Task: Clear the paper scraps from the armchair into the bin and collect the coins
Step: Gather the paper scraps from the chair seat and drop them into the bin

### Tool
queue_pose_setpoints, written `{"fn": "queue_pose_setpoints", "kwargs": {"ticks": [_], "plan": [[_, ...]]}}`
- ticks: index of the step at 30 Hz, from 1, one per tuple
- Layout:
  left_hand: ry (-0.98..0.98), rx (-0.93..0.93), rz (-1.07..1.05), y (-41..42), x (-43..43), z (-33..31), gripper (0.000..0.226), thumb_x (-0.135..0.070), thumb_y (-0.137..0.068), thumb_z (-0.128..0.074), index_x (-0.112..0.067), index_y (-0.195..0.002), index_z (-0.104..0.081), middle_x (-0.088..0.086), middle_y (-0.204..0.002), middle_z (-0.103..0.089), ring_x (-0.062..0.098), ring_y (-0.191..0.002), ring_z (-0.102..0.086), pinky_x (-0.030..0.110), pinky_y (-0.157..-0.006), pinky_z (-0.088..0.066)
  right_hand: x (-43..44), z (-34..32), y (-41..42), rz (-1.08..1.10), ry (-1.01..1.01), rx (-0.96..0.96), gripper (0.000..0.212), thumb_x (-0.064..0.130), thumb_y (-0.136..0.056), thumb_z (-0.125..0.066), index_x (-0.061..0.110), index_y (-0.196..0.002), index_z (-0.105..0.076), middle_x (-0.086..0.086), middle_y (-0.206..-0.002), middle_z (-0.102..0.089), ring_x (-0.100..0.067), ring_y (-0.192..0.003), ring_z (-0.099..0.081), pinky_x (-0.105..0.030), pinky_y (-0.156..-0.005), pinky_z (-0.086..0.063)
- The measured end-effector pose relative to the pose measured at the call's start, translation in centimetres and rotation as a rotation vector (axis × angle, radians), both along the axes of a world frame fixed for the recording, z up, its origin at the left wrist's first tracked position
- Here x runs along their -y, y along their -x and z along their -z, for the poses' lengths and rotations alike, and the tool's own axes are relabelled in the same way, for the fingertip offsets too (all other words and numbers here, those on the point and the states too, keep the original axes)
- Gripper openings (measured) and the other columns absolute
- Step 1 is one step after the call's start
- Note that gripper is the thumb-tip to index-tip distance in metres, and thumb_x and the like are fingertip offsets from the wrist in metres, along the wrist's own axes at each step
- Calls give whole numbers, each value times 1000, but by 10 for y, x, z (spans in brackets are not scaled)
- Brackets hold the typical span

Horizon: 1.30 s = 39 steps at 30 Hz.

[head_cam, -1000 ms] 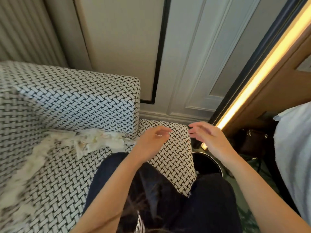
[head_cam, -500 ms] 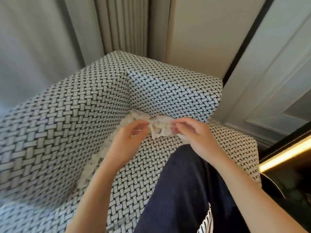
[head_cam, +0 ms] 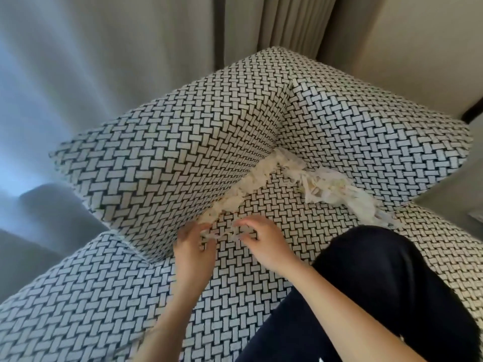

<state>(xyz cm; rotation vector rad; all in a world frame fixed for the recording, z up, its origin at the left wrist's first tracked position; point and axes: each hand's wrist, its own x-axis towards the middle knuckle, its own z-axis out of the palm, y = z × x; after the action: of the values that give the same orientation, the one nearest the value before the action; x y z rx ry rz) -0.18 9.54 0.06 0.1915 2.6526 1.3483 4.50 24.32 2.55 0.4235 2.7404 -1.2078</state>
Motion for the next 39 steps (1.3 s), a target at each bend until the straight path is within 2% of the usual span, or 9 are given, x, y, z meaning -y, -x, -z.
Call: {"fn": "queue_pose_setpoints", "kwargs": {"ticks": [3, 6, 10, 14, 19, 24, 28, 34, 39], "plan": [[56, 25, -62, -4, 7, 20, 38, -5, -82, -62, -13, -119, -59, 14, -135, -43, 30, -128, -38, 42, -102, -34, 8, 19, 4, -51, -103, 89, 45, 32, -95, -50, 43, -138, -40, 1, -156, -14, -23, -144, -5, -42, -116, -7], [98, 67, -32, -3, 9, 33, 53, -10, -82, -60, -15, -133, -47, 13, -141, -39, 31, -132, -34, 48, -105, -34, 12, 33, 2, -185, -277, 142, 53, 35, -96, -48, 53, -140, -27, -2, -158, 12, -28, -145, 12, -43, -115, 5], [130, 147, -24, 1, 3, 39, 67, -34, -84, -58, -24, -144, -31, 7, -149, -33, 26, -138, -25, 42, -114, -21, 11, 49, -9, -325, -361, 147, 53, 43, -98, -39, 55, -142, -13, -5, -156, 23, -24, -141, 26, -38, -110, 15], [111, 276, -95, 6, -10, 36, 80, -60, -72, -51, -34, -145, -27, -2, -154, -23, 24, -142, -10, 39, -116, -5, 6, 60, -15, -379, -440, 93, 60, 45, -98, -37, 42, -148, -4, -1, -157, 20, -12, -135, 30, -31, -109, 19], [-30, 381, -243, 10, -24, 25, 60, -32, -85, -58, -33, -141, -37, -7, -153, -24, 23, -141, -4, 43, -116, -3, 7, 59, -13, -324, -344, 31, 66, 42, -98, -40, 22, -152, -9, 6, -159, 4, -7, -144, 8, -20, -111, 9], [-103, 360, -263, 6, -15, 33, 67, -41, -75, -57, -27, -138, -42, -9, -149, -32, 17, -139, -8, 46, -115, -9, 8, 54, -12, -232, -178, 5, 65, 38, -96, -46, 21, -151, -16, 11, -158, -4, 3, -139, -3, -13, -109, -1], [-72, 328, -239, 6, -11, 34, 58, -30, -84, -61, -25, -139, -42, -8, -149, -32, 18, -140, -10, 46, -116, -7, 6, 51, -11, -161, -102, 1, 60, 36, -97, -47, 21, -149, -23, 12, -156, -13, 3, -137, -12, -10, -106, -5], [-20, 369, -294, 12, -19, 29, 59, -28, -84, -58, -30, -139, -37, 3, -150, -30, 23, -139, -13, 42, -115, -13, 4, 51, -13, -145, -110, -43, 54, 37, -96, -48, 22, -146, -32, 11, -151, -25, 2, -136, -18, -10, -107, -8], [-172, 486, -347, 16, -23, 21, 53, -28, -82, -61, -36, -131, -43, 0, -145, -32, 22, -137, -12, 45, -113, -18, 3, 50, -13, -163, -129, -50, 53, 36, -96, -48, 22, -145, -33, 11, -151, -27, 9, -129, -15, 1, -98, -1]]}}
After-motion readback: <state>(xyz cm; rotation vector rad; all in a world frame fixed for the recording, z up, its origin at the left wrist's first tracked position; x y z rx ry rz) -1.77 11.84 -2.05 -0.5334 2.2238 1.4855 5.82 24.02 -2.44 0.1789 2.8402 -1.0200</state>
